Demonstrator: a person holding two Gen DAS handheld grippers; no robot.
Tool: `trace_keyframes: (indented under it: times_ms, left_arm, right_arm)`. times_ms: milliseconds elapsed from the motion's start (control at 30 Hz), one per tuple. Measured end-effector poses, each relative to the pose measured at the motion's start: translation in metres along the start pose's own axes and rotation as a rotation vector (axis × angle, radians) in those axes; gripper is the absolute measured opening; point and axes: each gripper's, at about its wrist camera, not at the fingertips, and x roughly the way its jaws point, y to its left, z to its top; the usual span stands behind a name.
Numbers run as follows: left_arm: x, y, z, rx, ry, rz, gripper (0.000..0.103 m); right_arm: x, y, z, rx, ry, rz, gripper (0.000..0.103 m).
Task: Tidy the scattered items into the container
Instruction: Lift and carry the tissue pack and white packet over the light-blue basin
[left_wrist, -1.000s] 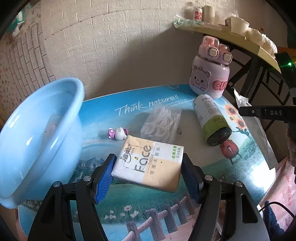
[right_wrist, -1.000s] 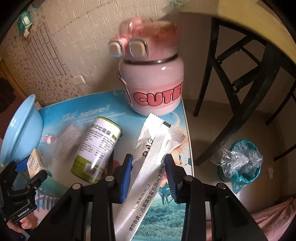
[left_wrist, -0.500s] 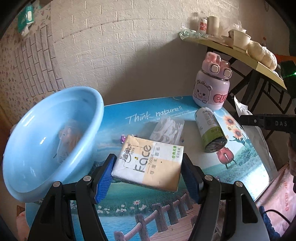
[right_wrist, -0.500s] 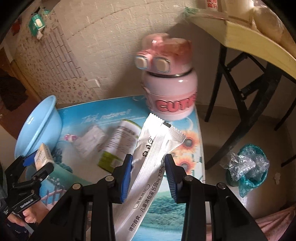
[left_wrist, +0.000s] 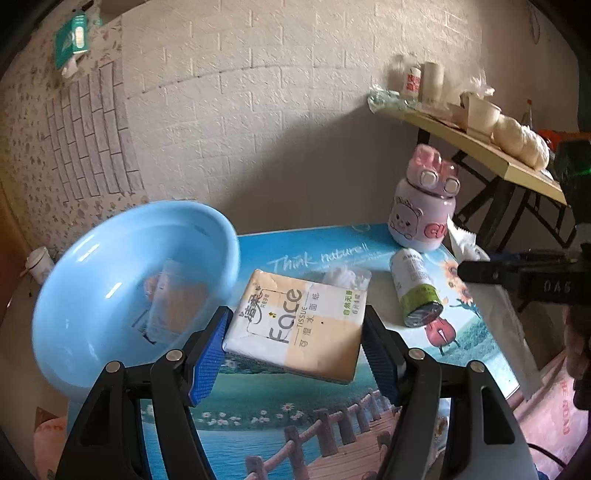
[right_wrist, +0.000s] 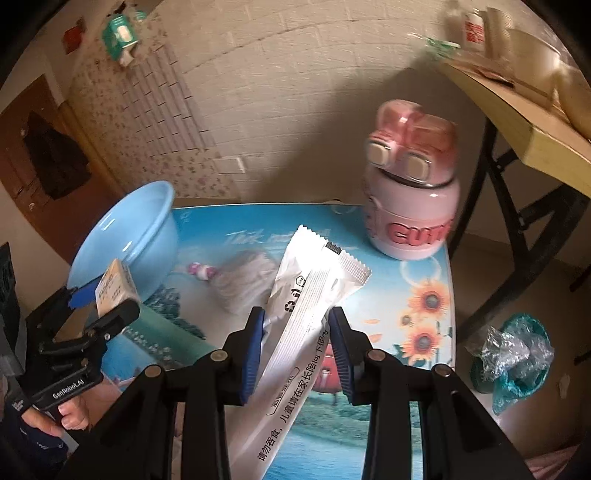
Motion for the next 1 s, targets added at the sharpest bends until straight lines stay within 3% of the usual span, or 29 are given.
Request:
trace_keyframes:
  times_ms: [400, 1000]
  left_arm:
    - [-0.021, 0.029, 0.007, -0.054, -0.047, 0.072, 0.067]
    - [-0.037, 0.095, 0.008, -0.128, -0.069, 0.185, 0.067]
  right_arm:
    - [0.010, 0.060, 0.010, -0.100, 0.004, 0.104, 0.036]
    - [0.030, 0.126, 0.034, -0.232, 0.000, 0.168, 0.036]
